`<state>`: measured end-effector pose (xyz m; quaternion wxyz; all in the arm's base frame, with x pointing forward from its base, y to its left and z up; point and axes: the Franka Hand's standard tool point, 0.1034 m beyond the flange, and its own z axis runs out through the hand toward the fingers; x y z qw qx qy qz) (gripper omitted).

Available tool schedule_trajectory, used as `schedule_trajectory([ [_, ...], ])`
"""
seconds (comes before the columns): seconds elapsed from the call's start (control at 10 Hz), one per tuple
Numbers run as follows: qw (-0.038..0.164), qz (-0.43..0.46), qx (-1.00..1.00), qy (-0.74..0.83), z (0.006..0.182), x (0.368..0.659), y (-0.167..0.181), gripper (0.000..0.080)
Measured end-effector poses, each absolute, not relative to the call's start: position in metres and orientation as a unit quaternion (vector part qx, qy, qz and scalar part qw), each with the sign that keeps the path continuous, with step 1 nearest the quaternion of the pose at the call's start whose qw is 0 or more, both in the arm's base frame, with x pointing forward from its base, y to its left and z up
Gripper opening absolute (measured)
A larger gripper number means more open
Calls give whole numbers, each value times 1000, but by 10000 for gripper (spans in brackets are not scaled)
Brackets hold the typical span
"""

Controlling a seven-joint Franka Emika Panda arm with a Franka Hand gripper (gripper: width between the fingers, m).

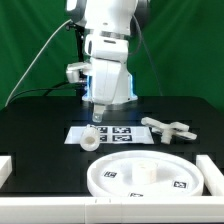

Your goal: Assemble round table

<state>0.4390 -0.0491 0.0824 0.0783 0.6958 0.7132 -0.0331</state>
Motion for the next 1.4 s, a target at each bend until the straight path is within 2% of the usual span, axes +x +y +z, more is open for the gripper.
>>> schedule_trajectory([
  [0.3, 68, 3, 857, 510, 84, 443, -51, 649],
  [0.5, 39, -5, 923, 382, 81, 445, -61, 649],
  [0.7, 31, 6, 929, 368, 86, 452, -74, 649],
  [1.0, 24, 10, 960, 278, 84, 452, -71, 649],
  [1.4, -11, -23, 999, 22, 60, 444, -64, 649],
])
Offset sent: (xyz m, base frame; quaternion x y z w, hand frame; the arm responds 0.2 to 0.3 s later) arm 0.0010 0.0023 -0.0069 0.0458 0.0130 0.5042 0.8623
